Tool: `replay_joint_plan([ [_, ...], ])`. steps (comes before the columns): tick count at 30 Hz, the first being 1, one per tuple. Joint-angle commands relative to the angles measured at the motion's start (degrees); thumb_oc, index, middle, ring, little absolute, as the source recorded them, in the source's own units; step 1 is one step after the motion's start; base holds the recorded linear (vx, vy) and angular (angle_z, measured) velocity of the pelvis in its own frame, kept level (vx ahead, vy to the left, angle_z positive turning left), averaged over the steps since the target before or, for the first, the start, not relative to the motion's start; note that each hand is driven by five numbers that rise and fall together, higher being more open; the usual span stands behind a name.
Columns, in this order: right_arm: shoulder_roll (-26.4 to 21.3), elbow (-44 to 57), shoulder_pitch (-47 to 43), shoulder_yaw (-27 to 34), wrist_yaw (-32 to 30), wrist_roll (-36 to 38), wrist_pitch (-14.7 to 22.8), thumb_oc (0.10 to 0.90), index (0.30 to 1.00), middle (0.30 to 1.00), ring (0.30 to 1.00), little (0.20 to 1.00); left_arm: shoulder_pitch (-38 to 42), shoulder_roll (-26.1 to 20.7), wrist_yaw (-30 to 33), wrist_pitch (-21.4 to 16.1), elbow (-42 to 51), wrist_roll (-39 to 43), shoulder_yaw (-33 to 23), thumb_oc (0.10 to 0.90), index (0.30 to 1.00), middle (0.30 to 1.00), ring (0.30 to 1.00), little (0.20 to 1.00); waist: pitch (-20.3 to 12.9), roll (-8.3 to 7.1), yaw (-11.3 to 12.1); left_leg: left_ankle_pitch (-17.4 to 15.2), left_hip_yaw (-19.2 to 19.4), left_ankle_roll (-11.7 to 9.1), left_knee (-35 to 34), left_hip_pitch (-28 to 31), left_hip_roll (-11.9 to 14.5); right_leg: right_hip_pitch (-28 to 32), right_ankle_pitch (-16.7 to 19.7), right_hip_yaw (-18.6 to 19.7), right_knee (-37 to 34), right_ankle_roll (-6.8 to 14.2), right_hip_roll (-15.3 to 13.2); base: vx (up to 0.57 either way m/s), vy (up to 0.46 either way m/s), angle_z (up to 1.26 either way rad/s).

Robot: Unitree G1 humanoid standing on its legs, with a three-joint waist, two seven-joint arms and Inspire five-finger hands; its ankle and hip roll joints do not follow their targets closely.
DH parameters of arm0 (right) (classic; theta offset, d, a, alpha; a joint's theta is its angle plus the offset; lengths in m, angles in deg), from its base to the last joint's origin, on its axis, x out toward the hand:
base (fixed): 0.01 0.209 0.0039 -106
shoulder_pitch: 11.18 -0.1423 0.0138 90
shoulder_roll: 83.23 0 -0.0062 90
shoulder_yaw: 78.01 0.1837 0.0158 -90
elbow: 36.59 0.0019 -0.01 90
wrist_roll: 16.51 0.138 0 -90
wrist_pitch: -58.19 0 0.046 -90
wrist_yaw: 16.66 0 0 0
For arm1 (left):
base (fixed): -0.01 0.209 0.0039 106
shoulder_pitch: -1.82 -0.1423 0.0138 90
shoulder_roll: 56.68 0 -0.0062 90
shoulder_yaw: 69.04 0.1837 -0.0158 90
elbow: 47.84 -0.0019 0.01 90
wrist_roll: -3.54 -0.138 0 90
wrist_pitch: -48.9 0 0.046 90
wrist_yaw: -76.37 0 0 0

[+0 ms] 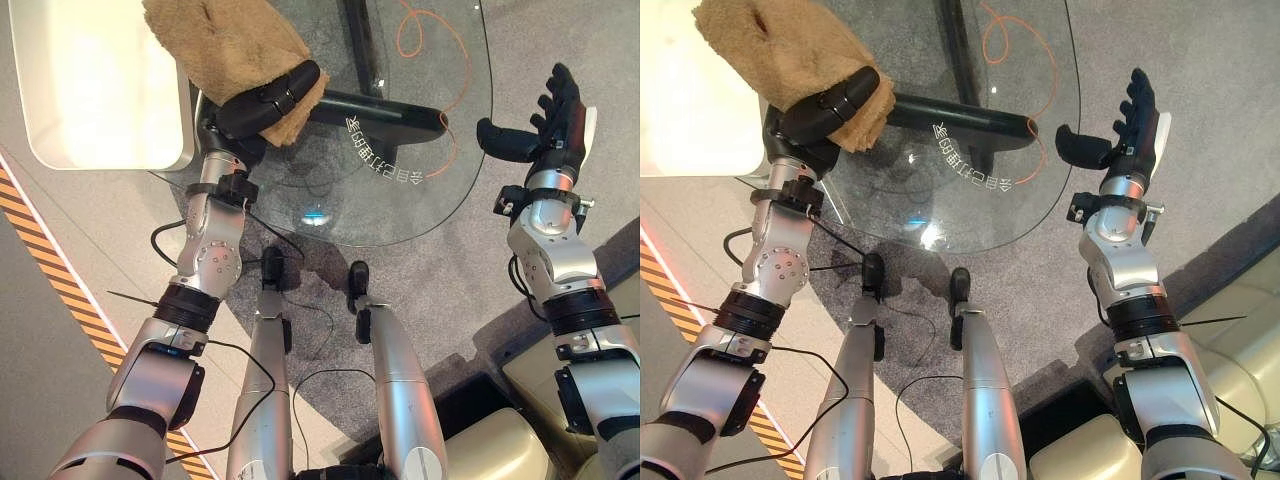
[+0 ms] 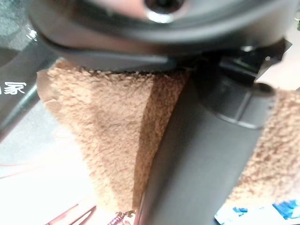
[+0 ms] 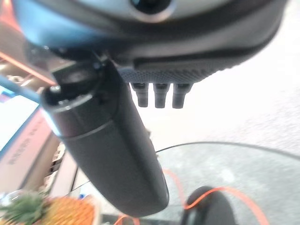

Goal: Wipe the table with a cloth and put it in the basket.

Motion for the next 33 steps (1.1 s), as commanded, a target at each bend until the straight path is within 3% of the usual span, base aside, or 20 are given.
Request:
replay_joint_plan([
  [1, -7.05, 1.63, -0.37, 4.80, -2.66, 1.45, 6.24, 0.800, 0.900, 0.900, 0.900, 0.900, 4.26, -0.98, -6.70, -8.68, 8.24, 0.03, -4.82, 0.100, 0.300, 0.300, 0.300, 0.200, -1.43, 0.04, 0.28, -10.87, 5.67, 4.51, 8.98, 2.09, -2.52, 5.04, 5.23, 0.05, -9.08, 1.85, 4.36, 0.00, 0.000, 0.00],
  [16, -5.57, -8.35, 5.46, 4.28, -0.81, 1.98, 7.18, 0.800, 0.900, 0.900, 0.900, 0.900, 2.92, -2.39, -8.92, -9.72, 11.57, 3.84, -8.39, 0.100, 0.300, 0.300, 0.300, 0.200, -1.43, 1.12, 0.60, -11.11, 5.86, 4.40, 8.86, 1.49, -2.58, 4.36, 4.60, 0.03, -8.76, 1.79, 4.29, 0.00, 0.000, 0.00],
  [27, -3.75, -15.41, 8.72, 2.96, 0.03, 1.18, 7.85, 0.800, 0.900, 0.900, 0.900, 0.900, 1.51, -3.43, -4.60, -13.73, 11.89, 2.92, -11.42, 0.100, 0.300, 0.300, 0.300, 0.200, -1.43, 2.10, 1.22, -11.59, 5.78, 4.42, 9.41, 1.68, -2.92, 4.61, 3.71, 0.07, -8.31, 1.50, 4.09, 0.00, 0.012, -0.03],
  [33, -3.30, -19.82, 9.54, 1.80, 1.03, 1.09, 8.14, 0.800, 0.900, 0.900, 0.900, 0.900, 1.47, -5.13, 1.15, -16.30, 10.97, -0.76, -13.03, 0.100, 0.300, 0.300, 0.300, 0.200, -1.43, 2.31, 1.75, -11.52, 5.71, 4.32, 9.47, 1.40, -2.94, 4.74, 3.36, -0.15, -8.39, 1.27, 4.09, 0.00, 0.000, 0.00],
])
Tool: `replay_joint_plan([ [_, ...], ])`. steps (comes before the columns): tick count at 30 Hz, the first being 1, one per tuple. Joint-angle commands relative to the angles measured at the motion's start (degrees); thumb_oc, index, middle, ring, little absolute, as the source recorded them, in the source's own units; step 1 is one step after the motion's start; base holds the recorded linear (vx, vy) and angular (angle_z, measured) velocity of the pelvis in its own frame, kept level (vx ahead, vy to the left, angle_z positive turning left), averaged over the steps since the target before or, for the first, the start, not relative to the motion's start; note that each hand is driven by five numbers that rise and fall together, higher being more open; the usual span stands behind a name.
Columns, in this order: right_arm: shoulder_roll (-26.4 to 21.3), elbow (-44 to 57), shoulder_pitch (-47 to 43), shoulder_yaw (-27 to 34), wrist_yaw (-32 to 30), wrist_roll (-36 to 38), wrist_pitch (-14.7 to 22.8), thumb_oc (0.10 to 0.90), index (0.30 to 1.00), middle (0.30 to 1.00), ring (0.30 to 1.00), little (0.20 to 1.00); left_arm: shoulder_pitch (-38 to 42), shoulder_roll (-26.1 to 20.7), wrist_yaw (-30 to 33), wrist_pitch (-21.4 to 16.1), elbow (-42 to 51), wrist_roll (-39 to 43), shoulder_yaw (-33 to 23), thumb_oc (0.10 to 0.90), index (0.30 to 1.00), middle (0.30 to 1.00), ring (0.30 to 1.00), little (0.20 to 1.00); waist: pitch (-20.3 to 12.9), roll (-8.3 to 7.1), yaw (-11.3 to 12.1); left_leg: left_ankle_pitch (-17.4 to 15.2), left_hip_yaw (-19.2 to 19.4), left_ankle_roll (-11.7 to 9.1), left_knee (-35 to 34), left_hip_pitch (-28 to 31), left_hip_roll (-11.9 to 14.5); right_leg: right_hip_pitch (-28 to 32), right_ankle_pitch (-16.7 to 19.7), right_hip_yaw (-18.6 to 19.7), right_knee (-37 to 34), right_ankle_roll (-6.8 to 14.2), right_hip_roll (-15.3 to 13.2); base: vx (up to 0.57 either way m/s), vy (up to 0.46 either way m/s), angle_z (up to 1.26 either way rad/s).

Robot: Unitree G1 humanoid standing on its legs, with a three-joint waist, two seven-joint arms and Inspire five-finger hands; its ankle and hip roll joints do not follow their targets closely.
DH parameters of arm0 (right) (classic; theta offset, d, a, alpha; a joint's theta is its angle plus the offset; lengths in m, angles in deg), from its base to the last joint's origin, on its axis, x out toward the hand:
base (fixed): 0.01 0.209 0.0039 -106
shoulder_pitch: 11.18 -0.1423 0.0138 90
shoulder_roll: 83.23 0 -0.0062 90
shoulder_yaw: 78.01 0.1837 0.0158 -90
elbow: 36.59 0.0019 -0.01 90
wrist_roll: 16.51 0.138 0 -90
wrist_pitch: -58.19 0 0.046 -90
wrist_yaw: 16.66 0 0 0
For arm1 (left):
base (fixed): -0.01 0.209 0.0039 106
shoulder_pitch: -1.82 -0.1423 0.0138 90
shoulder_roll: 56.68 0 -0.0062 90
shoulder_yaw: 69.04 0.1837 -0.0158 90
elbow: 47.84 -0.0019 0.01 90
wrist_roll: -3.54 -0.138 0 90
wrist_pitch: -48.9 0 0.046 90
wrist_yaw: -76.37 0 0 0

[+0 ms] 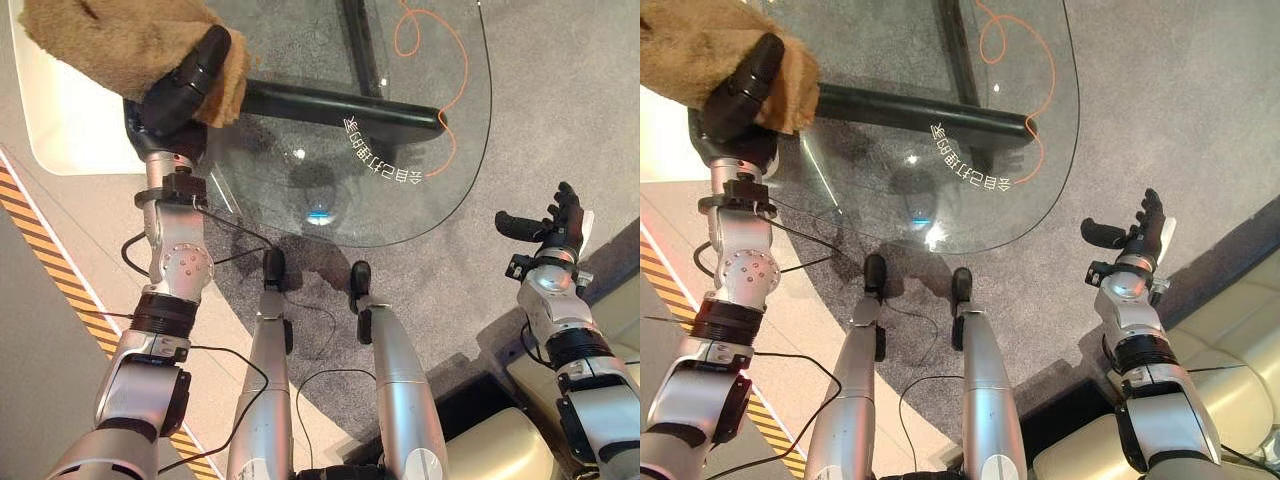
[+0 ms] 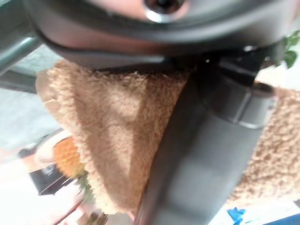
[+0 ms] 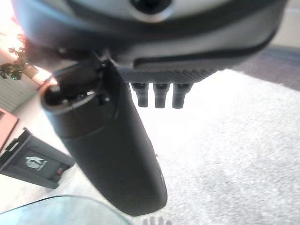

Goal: Wipe the table with a cloth and put it in the basket.

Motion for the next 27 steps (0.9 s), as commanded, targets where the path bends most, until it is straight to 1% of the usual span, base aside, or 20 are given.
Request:
replay_joint_plan([
  [1, -3.73, -1.60, 1.39, 1.81, 0.17, -0.78, 4.60, 0.800, 0.900, 0.900, 0.900, 0.900, 5.20, -3.08, 0.62, -8.63, 9.44, -5.27, -5.39, 0.100, 0.300, 0.300, 0.300, 0.200, -1.44, 2.21, 0.35, -11.39, 4.42, 4.39, 9.80, 0.39, -3.40, 5.05, 3.27, -1.46, -9.17, 1.25, 3.69, 0.00, 0.000, 0.00],
  [6, -3.36, -3.99, 2.28, 1.77, 1.80, -0.55, 5.58, 0.800, 0.900, 0.900, 0.900, 0.900, 5.74, -4.51, 4.48, -9.36, 8.99, -8.27, -5.93, 0.100, 0.300, 0.300, 0.300, 0.200, -1.44, 2.34, 0.59, -11.25, 4.43, 4.35, 9.89, -0.01, -3.40, 4.88, 3.21, -1.64, -9.27, 1.10, 3.64, 0.00, 0.000, 0.00],
  [10, -3.10, -6.13, 3.06, 1.89, 2.88, -0.42, 7.02, 0.800, 0.900, 0.900, 0.900, 0.900, 5.76, -6.02, 5.66, -10.12, 7.73, -8.51, -6.84, 0.100, 0.300, 0.300, 0.300, 0.200, -1.44, 2.66, 0.77, -11.29, 4.41, 4.38, 9.81, 0.15, -3.44, 5.11, 3.01, -1.73, -9.37, 1.03, 3.62, 0.00, 0.000, 0.00],
  [14, -2.72, -7.02, 3.62, 1.89, 3.27, -0.39, 7.78, 0.800, 0.900, 0.900, 0.900, 0.900, 5.90, -7.15, 8.83, -10.84, 6.78, -11.03, -7.29, 0.100, 0.300, 0.300, 0.300, 0.200, -1.44, 2.72, 0.95, -11.25, 4.46, 4.41, 9.94, -0.15, -3.45, 5.11, 2.91, -1.85, -9.49, 0.93, 3.58, 0.00, 0.000, 0.00],
  [22, -3.39, -8.52, 3.65, 2.18, 4.75, 0.44, 8.28, 0.800, 0.900, 0.900, 0.900, 0.900, 6.61, -10.58, 14.60, -12.22, 1.35, -15.74, -7.46, 0.100, 0.300, 0.300, 0.300, 0.200, -1.44, 2.62, 1.02, -11.45, 4.53, 4.30, 10.43, -0.85, -3.20, 4.60, 2.83, -2.13, -9.41, 0.93, 3.41, 0.00, 0.000, 0.00],
  [25, -3.74, -8.85, 4.10, 2.31, 5.31, 0.66, 8.46, 0.800, 0.900, 0.900, 0.900, 0.900, 6.98, -12.77, 17.09, -12.38, -1.48, -16.45, -7.33, 0.100, 0.300, 0.300, 0.300, 0.200, -1.44, 2.73, 0.91, -11.37, 4.63, 4.40, 10.43, -0.95, -3.15, 4.46, 2.86, -2.25, -9.37, 0.88, 3.37, 0.00, 0.000, 0.00],
  [27, -3.78, -9.12, 4.27, 2.34, 5.59, 0.74, 8.71, 0.800, 0.900, 0.900, 0.900, 0.900, 7.11, -13.49, 17.62, -12.46, -2.53, -16.32, -7.13, 0.100, 0.300, 0.300, 0.300, 0.200, -1.44, 2.78, 0.84, -11.43, 4.71, 4.39, 10.66, -1.10, -3.12, 4.38, 2.82, -2.28, -9.28, 0.87, 3.32, 0.00, 0.000, 0.00],
])
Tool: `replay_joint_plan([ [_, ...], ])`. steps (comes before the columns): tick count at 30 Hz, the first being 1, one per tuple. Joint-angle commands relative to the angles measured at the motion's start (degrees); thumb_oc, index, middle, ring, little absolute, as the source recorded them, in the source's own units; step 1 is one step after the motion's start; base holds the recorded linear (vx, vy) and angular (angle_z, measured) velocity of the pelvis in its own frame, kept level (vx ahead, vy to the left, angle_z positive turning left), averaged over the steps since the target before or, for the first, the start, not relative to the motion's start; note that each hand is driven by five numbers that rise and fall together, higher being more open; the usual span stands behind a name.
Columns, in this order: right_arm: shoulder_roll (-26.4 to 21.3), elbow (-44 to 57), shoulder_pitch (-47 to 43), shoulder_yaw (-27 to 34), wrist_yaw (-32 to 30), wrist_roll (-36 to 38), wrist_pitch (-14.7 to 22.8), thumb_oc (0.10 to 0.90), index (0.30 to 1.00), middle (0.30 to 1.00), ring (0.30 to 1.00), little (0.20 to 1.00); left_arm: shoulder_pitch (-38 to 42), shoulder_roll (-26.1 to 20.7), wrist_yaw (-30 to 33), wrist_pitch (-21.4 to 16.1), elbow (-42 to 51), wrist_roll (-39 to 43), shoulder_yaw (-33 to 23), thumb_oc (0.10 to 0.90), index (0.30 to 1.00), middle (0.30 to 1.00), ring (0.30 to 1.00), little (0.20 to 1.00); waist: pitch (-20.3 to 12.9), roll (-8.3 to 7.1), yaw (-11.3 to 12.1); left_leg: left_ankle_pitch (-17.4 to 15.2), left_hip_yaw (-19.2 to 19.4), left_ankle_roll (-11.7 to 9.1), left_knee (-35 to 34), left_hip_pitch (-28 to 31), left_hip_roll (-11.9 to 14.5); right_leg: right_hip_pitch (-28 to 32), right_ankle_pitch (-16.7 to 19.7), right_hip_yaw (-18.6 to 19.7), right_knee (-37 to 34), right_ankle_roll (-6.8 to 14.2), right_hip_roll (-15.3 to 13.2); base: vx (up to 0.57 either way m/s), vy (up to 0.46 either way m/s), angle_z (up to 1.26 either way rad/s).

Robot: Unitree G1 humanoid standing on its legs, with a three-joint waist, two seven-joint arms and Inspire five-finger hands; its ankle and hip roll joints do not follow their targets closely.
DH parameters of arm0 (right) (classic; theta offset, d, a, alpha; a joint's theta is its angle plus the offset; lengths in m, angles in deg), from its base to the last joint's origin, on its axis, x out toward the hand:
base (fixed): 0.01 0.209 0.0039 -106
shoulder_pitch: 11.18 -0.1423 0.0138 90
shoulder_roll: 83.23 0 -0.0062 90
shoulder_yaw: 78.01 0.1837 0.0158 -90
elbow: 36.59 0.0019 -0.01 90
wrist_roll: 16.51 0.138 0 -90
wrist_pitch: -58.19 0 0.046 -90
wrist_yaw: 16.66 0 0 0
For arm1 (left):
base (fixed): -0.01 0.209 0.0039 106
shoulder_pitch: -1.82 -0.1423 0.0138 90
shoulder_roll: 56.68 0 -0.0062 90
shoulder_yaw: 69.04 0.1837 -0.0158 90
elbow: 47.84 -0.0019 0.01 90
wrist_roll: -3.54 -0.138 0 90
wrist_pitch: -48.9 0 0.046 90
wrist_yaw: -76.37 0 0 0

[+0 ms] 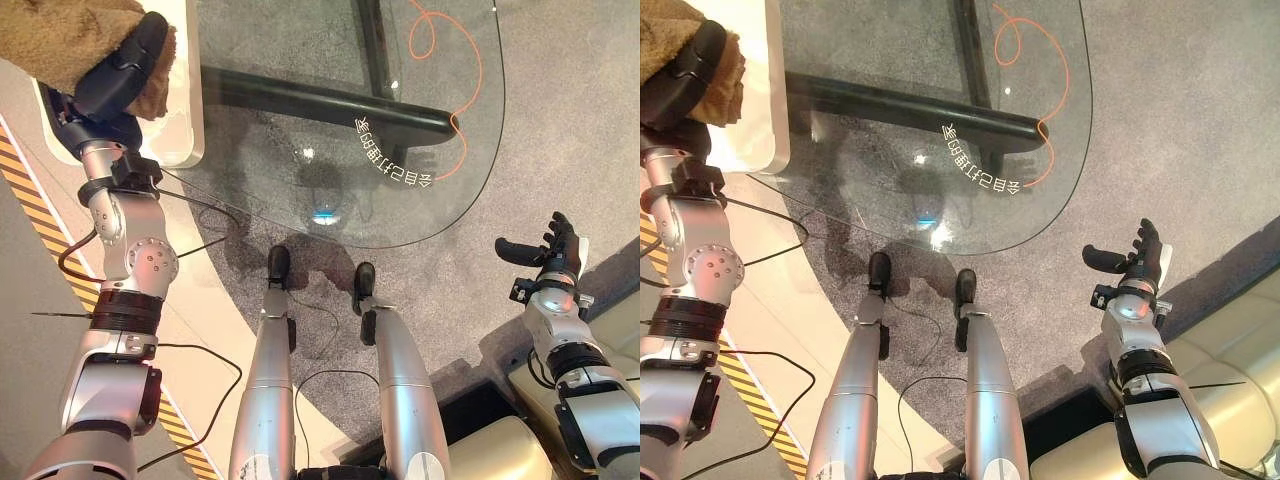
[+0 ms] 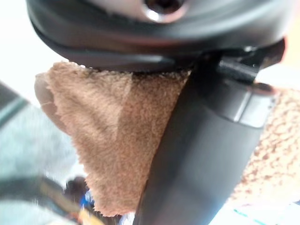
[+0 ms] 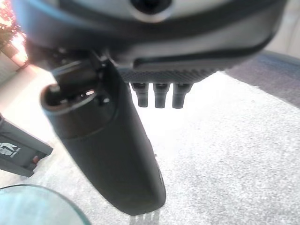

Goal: Wipe the table with a cloth and put it in the basket.

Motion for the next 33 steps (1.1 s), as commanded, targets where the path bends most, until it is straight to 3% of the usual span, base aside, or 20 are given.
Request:
replay_joint_plan([
  [1, -4.46, -0.44, 2.72, 2.35, -0.47, 0.75, 3.86, 0.800, 0.900, 0.900, 0.900, 0.900, 7.21, -4.43, 0.94, -9.92, 1.65, -5.37, -4.96, 0.100, 0.300, 0.300, 0.300, 0.200, -1.46, 2.75, -0.69, -11.70, 4.75, 4.75, 11.67, -1.15, -3.42, 4.80, 2.99, -2.06, -9.37, 1.09, 3.15, 0.00, 0.000, 0.00],
  [8, -4.97, -1.07, 2.61, 1.95, 0.24, 0.77, 4.15, 0.800, 0.900, 0.900, 0.900, 0.900, 7.67, -7.72, 4.07, -9.20, -4.12, -6.85, -3.72, 0.100, 0.300, 0.300, 0.300, 0.200, -1.46, 2.87, -0.95, -11.77, 4.94, 4.73, 12.25, -1.81, -3.21, 4.14, 2.88, -2.11, -8.82, 1.05, 3.09, 0.00, 0.000, 0.00],
  [16, -5.83, -1.48, 2.54, 1.92, 1.33, 1.15, 4.32, 0.800, 0.900, 0.900, 0.900, 0.900, 9.01, -11.26, 6.80, -5.72, -10.83, -8.94, -1.40, 0.100, 0.300, 0.300, 0.300, 0.200, -1.46, 2.66, -1.29, -11.77, 5.16, 4.78, 12.71, -2.47, -2.93, 3.48, 2.93, -2.13, -8.45, 1.07, 3.14, 0.00, 0.000, 0.00],
  [33, -6.86, -1.44, 2.63, 1.35, 2.65, 1.63, 4.39, 0.800, 0.900, 0.900, 0.900, 0.900, 12.37, -15.36, 8.74, 5.24, -20.54, -16.03, 5.08, 0.100, 0.300, 0.300, 0.300, 0.200, -1.46, 2.26, -2.41, -11.44, 5.62, 4.55, 13.43, -3.75, -2.31, 2.01, 3.56, -1.91, -7.83, 1.35, 3.40, 0.00, 0.000, 0.00],
])
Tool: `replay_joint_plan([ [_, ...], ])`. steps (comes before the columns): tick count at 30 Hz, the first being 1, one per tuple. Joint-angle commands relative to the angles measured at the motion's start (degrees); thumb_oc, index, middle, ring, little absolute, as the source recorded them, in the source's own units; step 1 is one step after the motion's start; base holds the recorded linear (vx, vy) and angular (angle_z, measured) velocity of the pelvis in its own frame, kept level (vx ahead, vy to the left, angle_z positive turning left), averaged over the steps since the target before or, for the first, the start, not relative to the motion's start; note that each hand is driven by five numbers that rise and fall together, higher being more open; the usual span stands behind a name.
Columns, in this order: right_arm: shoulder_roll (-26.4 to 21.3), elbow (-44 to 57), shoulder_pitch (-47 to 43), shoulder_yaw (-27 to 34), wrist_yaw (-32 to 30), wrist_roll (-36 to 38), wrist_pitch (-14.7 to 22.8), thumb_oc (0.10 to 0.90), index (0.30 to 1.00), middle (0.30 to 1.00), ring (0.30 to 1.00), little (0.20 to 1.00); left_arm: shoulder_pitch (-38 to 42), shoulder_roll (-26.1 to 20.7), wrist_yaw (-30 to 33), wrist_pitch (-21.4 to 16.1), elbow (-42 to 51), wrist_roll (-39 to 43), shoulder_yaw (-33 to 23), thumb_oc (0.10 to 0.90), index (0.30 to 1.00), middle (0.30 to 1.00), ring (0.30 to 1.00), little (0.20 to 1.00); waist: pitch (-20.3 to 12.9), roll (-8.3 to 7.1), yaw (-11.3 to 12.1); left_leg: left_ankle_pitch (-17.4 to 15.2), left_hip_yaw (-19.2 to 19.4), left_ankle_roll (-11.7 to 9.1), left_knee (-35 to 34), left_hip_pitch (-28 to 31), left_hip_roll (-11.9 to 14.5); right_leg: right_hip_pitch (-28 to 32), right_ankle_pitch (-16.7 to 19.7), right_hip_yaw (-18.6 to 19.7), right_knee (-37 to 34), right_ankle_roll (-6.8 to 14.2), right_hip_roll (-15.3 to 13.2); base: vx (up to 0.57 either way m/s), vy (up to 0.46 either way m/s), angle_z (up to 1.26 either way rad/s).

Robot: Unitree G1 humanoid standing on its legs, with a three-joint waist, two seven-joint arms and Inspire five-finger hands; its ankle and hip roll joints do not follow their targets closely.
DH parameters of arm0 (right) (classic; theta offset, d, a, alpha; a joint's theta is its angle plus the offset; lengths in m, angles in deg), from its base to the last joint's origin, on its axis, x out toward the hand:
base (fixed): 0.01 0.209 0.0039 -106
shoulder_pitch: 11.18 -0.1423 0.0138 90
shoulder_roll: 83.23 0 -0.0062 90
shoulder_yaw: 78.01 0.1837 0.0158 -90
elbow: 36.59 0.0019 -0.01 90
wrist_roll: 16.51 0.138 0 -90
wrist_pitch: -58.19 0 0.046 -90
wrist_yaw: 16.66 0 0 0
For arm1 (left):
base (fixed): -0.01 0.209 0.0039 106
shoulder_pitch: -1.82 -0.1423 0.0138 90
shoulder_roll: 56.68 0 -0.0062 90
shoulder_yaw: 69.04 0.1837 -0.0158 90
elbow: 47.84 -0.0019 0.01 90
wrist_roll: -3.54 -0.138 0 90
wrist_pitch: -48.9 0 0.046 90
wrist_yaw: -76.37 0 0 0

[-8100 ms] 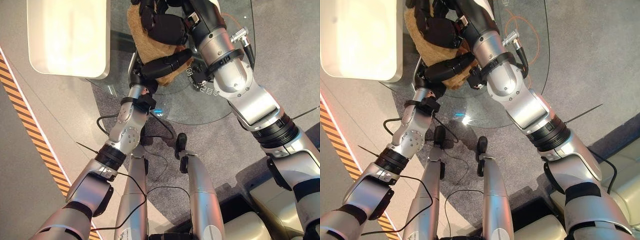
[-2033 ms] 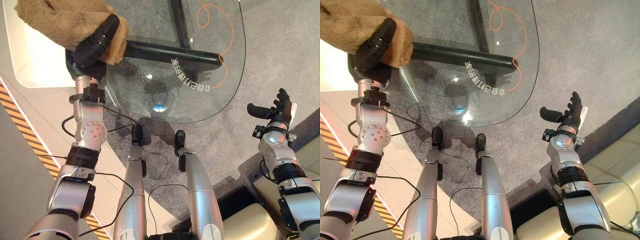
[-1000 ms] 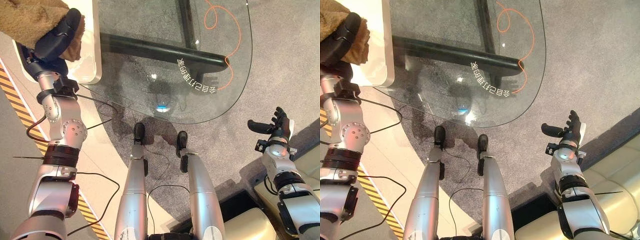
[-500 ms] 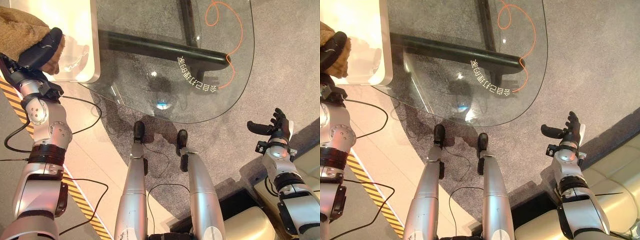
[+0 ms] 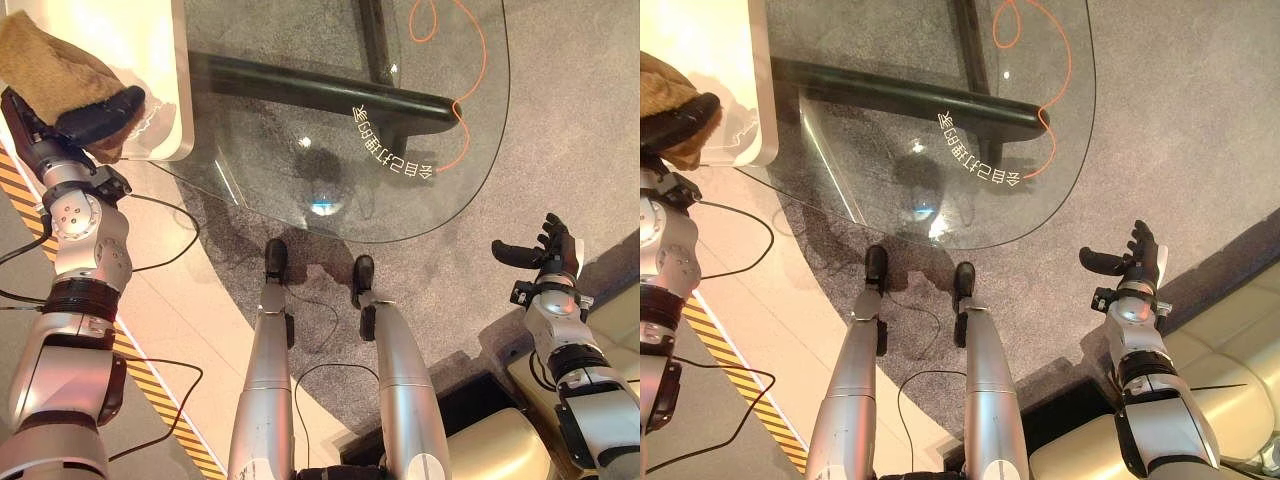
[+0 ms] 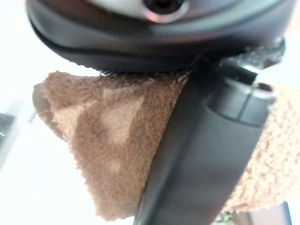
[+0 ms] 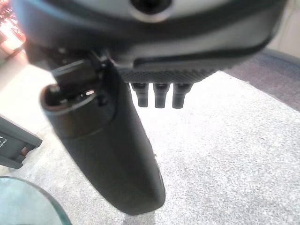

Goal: Wipe the table with a cloth and put it in the basket.

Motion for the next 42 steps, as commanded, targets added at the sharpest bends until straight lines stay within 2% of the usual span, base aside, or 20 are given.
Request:
replay_joint_plan([
  [1, -6.61, 0.03, 2.78, 1.37, -1.19, 1.36, 3.14, 0.800, 0.900, 0.900, 0.900, 0.900, 7.58, -6.29, 1.11, -3.07, 0.53, -3.68, -2.20, 0.100, 0.300, 0.300, 0.300, 0.200, -1.46, 2.26, -0.81, -11.12, 5.72, 4.94, 11.39, -0.53, -2.32, 4.74, 3.71, -1.77, -8.94, 1.51, 3.29, 0.00, 0.000, 0.00],
  [4, -6.62, -0.23, 2.46, 1.38, -0.91, 1.35, 3.19, 0.800, 0.900, 0.900, 0.900, 0.900, 8.51, -6.44, 0.97, -0.52, -0.28, -5.00, -1.26, 0.100, 0.300, 0.300, 0.300, 0.200, -1.46, 2.17, -0.89, -11.07, 5.74, 4.95, 11.51, -0.78, -2.25, 4.53, 3.84, -1.75, -8.85, 1.56, 3.30, 0.00, 0.000, 0.00],
  [9, -6.79, 0.06, 2.21, 1.40, -0.83, 1.26, 2.64, 0.800, 0.900, 0.900, 0.900, 0.900, 9.30, -6.67, 0.09, 5.75, -1.54, -4.25, -0.18, 0.100, 0.300, 0.300, 0.300, 0.200, -1.46, 2.11, -1.06, -10.99, 5.84, 4.96, 11.51, -0.74, -2.19, 4.65, 3.96, -1.76, -8.97, 1.65, 3.33, 0.00, 0.000, 0.00],
  [12, -6.74, 0.10, 1.76, 1.15, -0.91, 1.06, 2.41, 0.800, 0.900, 0.900, 0.900, 0.900, 10.12, -6.67, 0.23, 7.81, -3.18, -4.42, 0.31, 0.100, 0.300, 0.300, 0.300, 0.200, -1.46, 2.03, -1.31, -10.92, 5.91, 4.93, 11.59, -0.88, -2.10, 4.45, 4.08, -1.68, -8.89, 1.69, 3.35, 0.00, 0.000, 0.00],
  [22, -6.88, -0.20, 1.66, 0.82, -0.62, 1.29, 2.75, 0.800, 0.900, 0.900, 0.900, 0.900, 12.22, -7.09, 0.79, 12.22, -5.45, -6.94, 2.45, 0.100, 0.300, 0.300, 0.300, 0.200, -1.46, 1.95, -1.68, -10.85, 5.97, 5.06, 11.70, -1.26, -2.03, 4.09, 4.44, -1.62, -9.02, 1.80, 3.30, 0.00, 0.000, 0.00],
  [42, -6.84, -1.04, 0.78, -0.83, -0.15, 2.29, 2.94, 0.800, 0.900, 0.900, 0.900, 0.900, 17.96, -8.93, 6.73, 15.45, -10.00, -10.61, 5.67, 0.100, 0.300, 0.300, 0.300, 0.200, -1.46, 1.30, -2.02, -10.89, 5.84, 5.03, 12.69, -2.26, -1.89, 3.50, 4.61, -1.55, -8.46, 1.74, 3.51, 0.00, 0.000, 0.00],
])
